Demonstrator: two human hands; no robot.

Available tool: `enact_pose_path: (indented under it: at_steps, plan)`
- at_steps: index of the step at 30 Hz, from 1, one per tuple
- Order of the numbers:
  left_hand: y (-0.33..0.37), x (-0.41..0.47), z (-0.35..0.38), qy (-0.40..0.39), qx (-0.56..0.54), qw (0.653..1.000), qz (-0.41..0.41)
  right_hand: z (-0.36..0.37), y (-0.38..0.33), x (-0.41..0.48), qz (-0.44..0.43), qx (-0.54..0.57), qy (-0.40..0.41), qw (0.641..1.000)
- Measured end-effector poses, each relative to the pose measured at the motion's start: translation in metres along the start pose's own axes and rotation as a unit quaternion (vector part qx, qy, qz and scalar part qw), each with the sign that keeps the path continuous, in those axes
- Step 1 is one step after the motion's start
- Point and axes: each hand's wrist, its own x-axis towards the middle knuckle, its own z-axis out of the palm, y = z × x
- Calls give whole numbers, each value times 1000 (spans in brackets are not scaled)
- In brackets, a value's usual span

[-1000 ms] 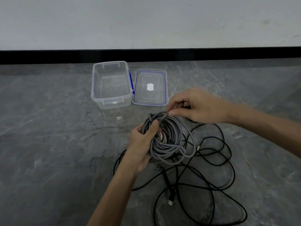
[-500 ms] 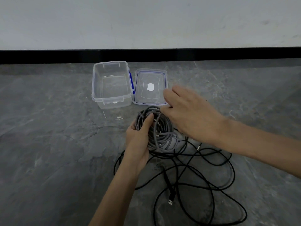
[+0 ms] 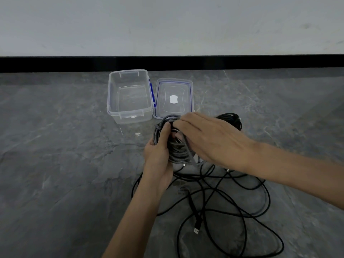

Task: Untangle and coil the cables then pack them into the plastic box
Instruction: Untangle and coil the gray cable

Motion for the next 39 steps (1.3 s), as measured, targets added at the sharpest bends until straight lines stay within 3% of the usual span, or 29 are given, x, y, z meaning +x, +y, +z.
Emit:
enact_pose_path:
  at_steps: [10,15,20,24,33,37,39]
  plan:
    - [8,3,5,32,-33,999,23,2,6,-7,102,227,100,963]
    - [10,0,5,6,15,999,31,4,9,-3,141,305,51,941]
    - [8,0,6,-2,60,997,45,10,12,0,151,251,39,955]
    - [3,-1,8,-12,92,995,45,7,14,0,202,254,33,945]
    - [-5,0,8,-17,164,986,17,14,19,-3,101,132,4,986]
    - [-4,-1,8,-10,134,991,6,0,37,4,104,190,-105,971]
    - [0,0,7,1,115,993,-2,-10,50,4,161,252,-63,952]
